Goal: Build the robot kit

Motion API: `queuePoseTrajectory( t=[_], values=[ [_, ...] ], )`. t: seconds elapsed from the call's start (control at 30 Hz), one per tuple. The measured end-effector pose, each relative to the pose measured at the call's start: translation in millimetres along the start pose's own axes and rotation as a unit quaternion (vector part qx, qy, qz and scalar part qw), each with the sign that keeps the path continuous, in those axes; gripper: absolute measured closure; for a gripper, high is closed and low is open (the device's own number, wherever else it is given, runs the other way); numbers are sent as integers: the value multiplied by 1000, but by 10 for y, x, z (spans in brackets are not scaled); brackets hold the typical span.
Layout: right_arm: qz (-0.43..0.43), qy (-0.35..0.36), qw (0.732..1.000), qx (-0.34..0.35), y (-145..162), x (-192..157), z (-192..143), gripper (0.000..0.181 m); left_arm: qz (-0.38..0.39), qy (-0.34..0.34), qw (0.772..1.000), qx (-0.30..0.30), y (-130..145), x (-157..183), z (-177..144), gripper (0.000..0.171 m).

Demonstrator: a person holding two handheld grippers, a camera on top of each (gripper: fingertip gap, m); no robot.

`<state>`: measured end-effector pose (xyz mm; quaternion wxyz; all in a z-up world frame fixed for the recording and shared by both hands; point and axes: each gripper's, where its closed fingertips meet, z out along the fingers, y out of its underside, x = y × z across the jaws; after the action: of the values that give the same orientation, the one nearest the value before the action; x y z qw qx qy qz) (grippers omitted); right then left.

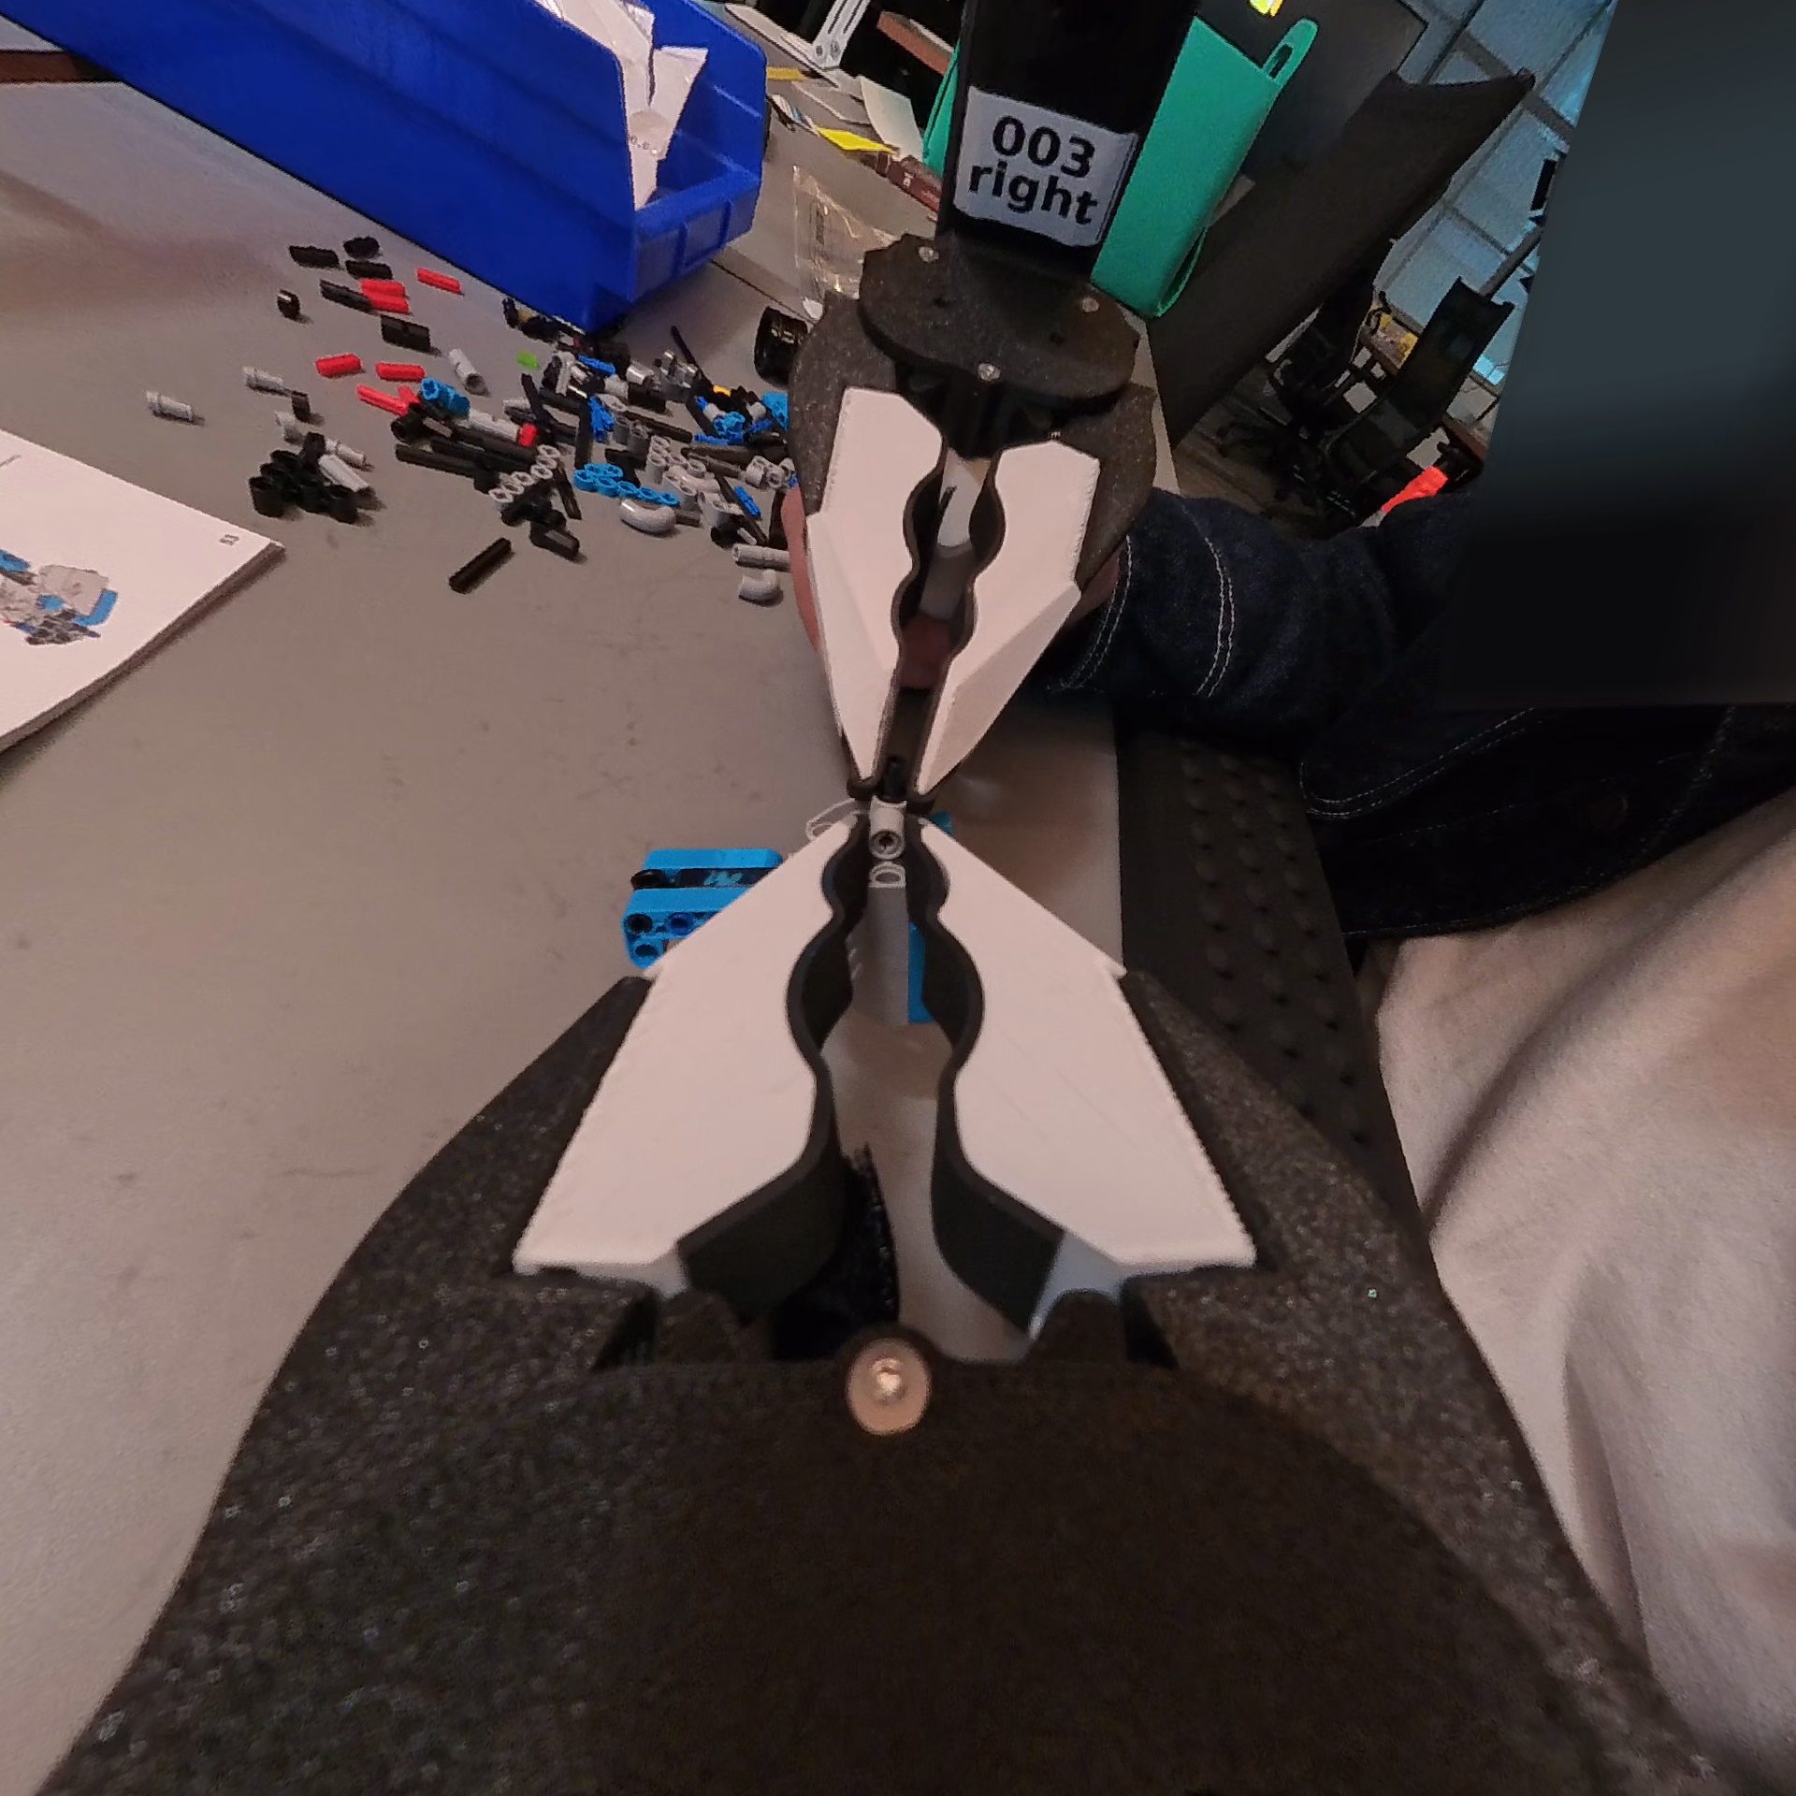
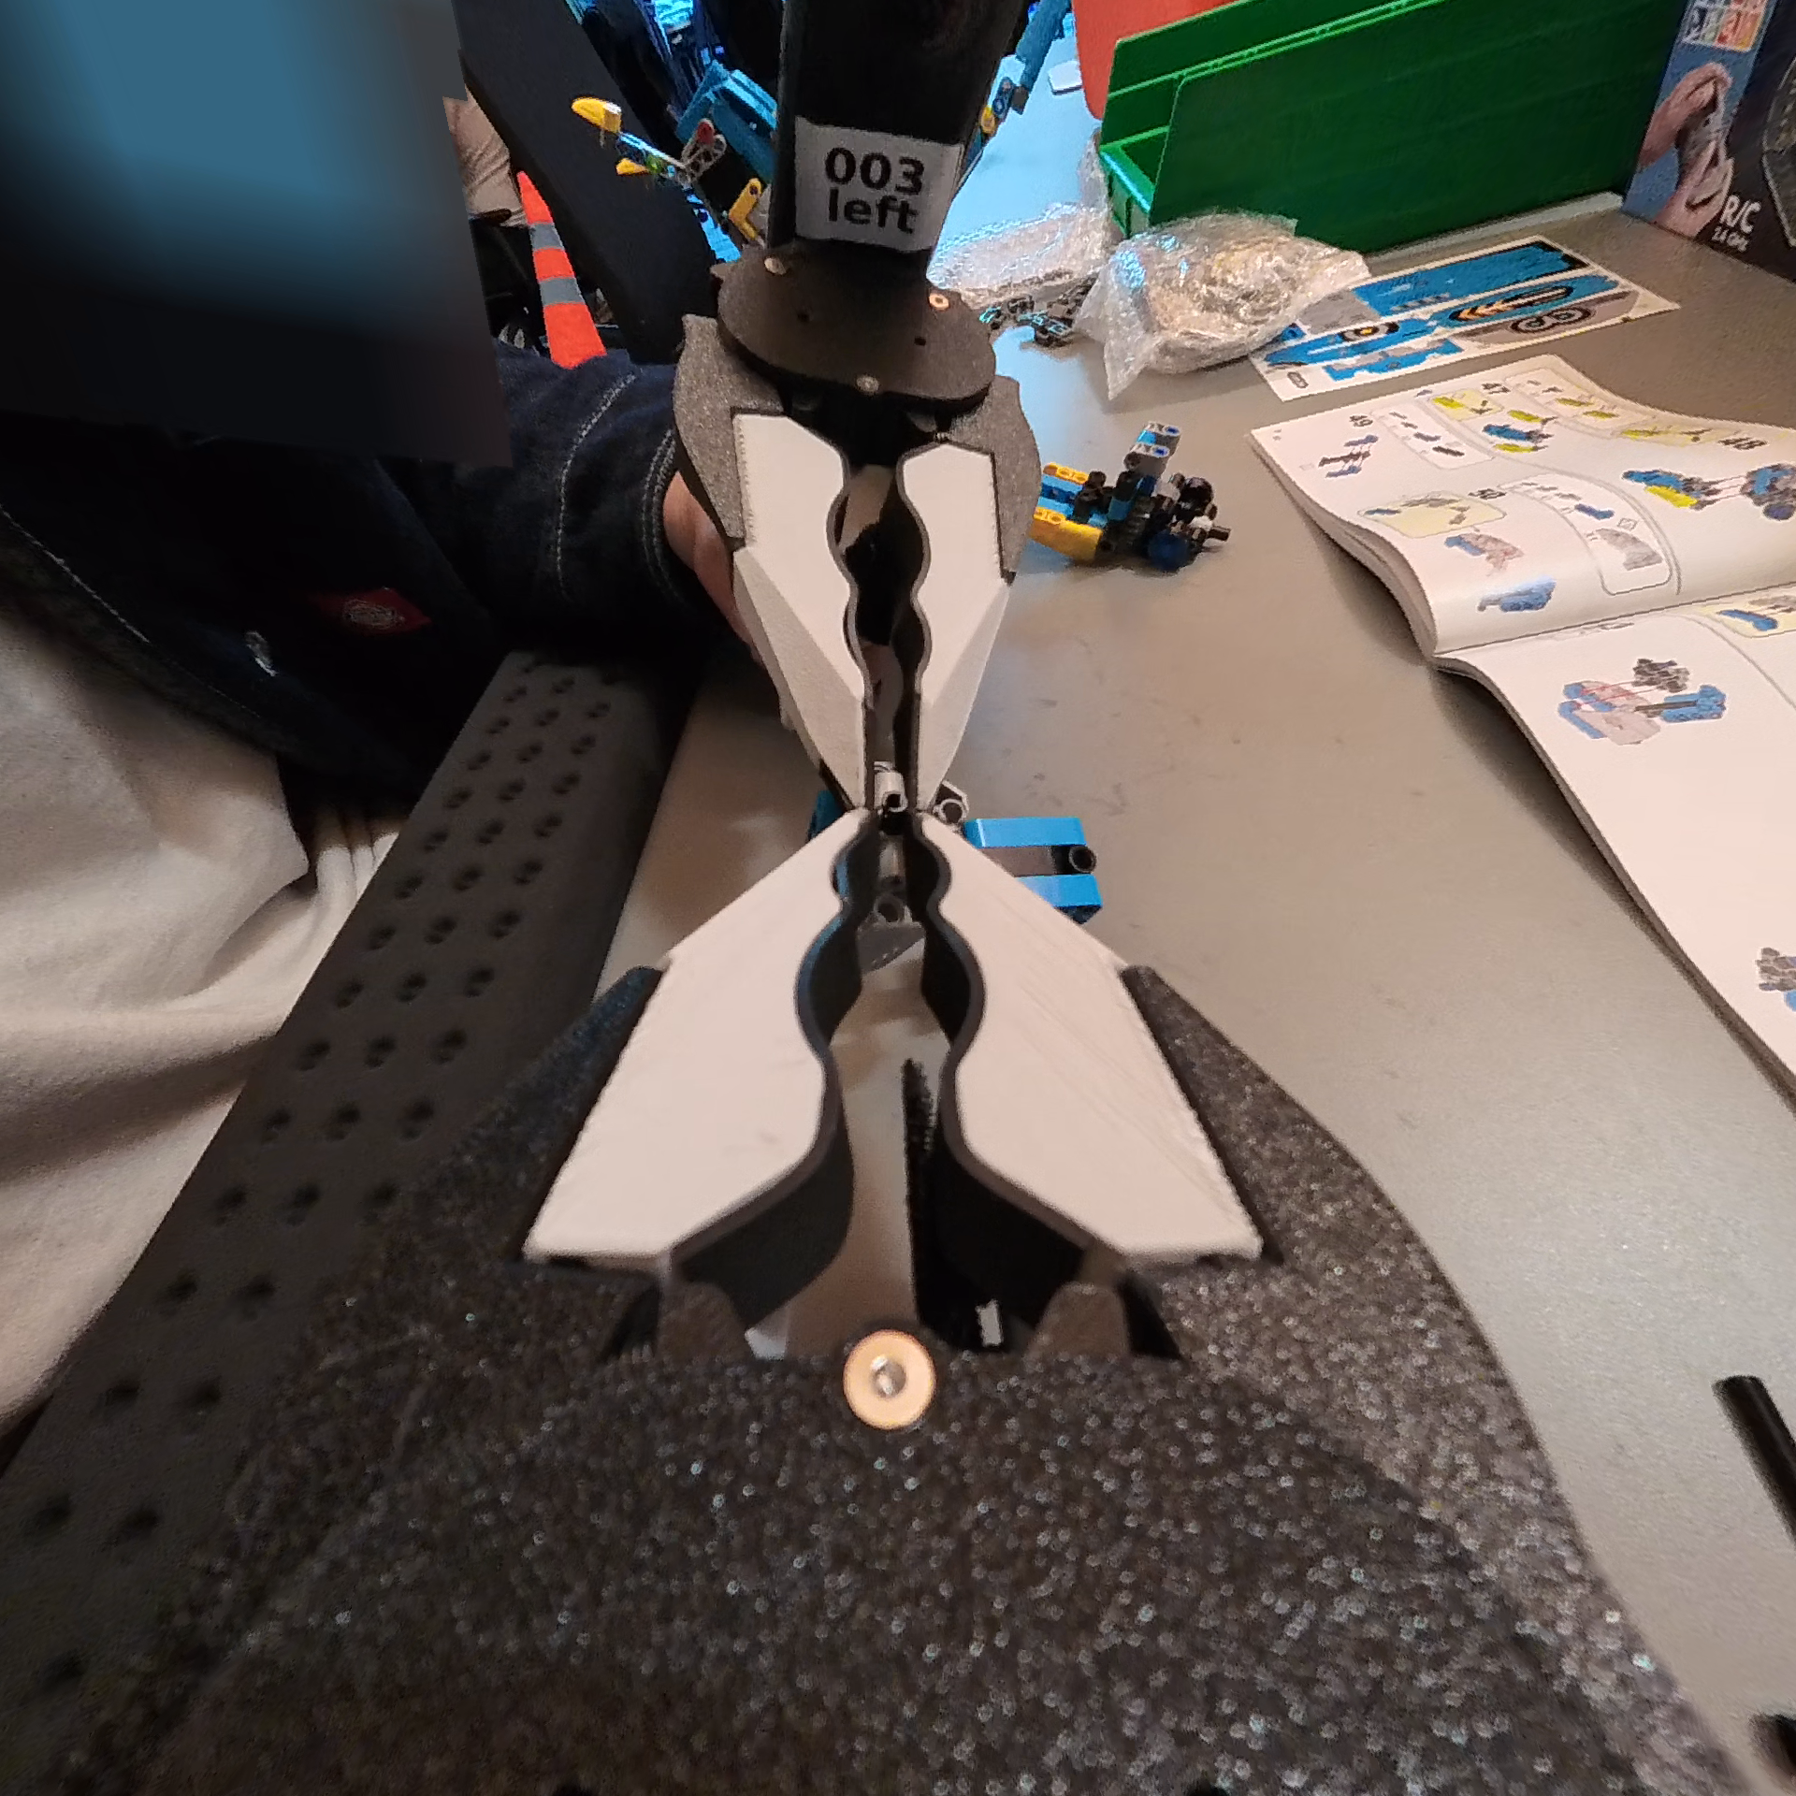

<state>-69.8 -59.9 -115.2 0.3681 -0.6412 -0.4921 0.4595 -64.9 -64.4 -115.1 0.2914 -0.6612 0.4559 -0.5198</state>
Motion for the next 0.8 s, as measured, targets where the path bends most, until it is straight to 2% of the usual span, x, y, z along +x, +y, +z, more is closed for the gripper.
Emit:
queuePoseTrajectory(
  t=[0.2,0.27,0.33,0.53,0.67,0.73,0.77,0.8],
  values=[
    [32,-22,999,20,-20,-17,-2,176,-1,5,1000,9,-14,16,-9,165],
    [24,-6,999,22,-24,13,3,167,-9,18,1000,22,-56,41,-31,165],
    [16,-12,1000,12,-6,-22,19,166,-2,14,1000,19,-45,43,-24,165],
    [-25,7,999,-30,80,-32,35,176,37,-8,999,-1,11,38,19,165],
    [-22,5,1000,-21,57,-24,11,176,29,-3,1000,5,-13,25,-32,165],
    [-14,26,999,-16,56,78,-90,176,4,-8,999,38,-99,-54,-168,166],
    [-2,8,1000,14,-37,35,-118,176,7,1,999,48,-134,-20,-182,166],
    [-2,4,1000,14,-61,12,-89,176,36,-10,999,32,-110,9,-133,165]
  ],
)
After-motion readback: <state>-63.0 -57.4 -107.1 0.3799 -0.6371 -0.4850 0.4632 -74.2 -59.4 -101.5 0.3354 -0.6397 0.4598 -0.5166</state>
